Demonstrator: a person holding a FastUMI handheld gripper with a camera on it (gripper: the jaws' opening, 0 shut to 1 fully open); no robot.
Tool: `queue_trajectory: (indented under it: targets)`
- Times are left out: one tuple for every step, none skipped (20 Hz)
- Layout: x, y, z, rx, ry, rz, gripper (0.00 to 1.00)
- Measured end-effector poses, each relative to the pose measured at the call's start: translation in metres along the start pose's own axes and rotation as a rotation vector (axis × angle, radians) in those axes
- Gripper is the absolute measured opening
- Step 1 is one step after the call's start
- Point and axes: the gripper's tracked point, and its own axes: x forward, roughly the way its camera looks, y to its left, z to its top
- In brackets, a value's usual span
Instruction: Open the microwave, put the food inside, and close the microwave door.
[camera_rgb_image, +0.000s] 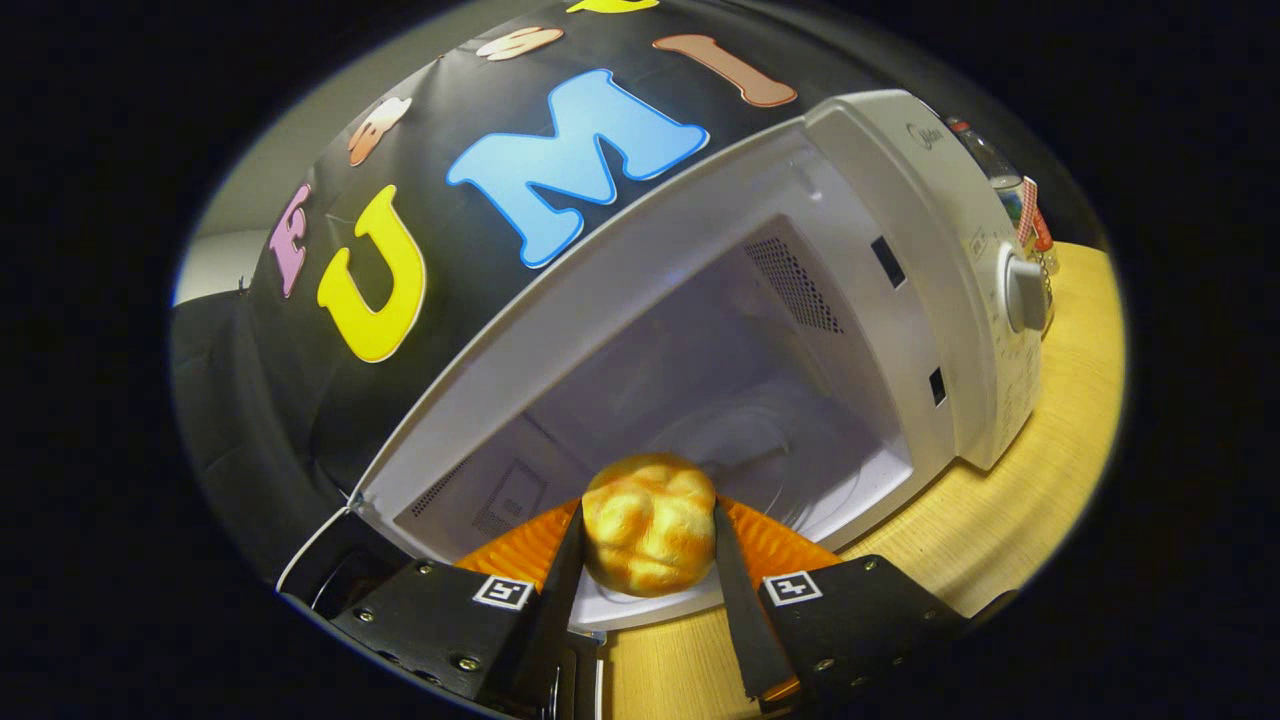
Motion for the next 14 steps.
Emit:
queue_trajectory:
  targets:
    - [0.004, -0.003, -0.003, 0.002, 0.0, -0.012, 0.69]
    - [0.008, -0.005, -0.004, 0.006, -0.002, -0.019, 0.69]
    - [0.011, -0.007, -0.007, 0.014, -0.002, -0.024, 0.69]
    - [0.014, -0.009, -0.007, 0.019, -0.004, -0.032, 0.69]
    - [0.018, -0.012, -0.007, 0.025, -0.006, -0.042, 0.69]
    - [0.022, -0.015, -0.008, 0.034, -0.004, -0.052, 0.68]
    - [0.025, -0.018, -0.011, 0.042, 0.001, -0.061, 0.68]
    - [0.029, -0.021, -0.011, 0.045, 0.009, -0.075, 0.68]
    - [0.032, -0.023, -0.014, 0.048, 0.013, -0.081, 0.74]
    - [0.034, -0.027, -0.015, 0.05, 0.013, -0.089, 0.74]
    - [0.035, -0.026, -0.014, 0.053, 0.008, -0.089, 0.74]
    - [0.036, -0.026, -0.013, 0.045, 0.003, -0.092, 0.74]
    - [0.037, -0.026, -0.013, 0.035, -0.002, -0.091, 0.74]
    - [0.037, -0.023, -0.013, 0.025, -0.003, -0.085, 0.76]
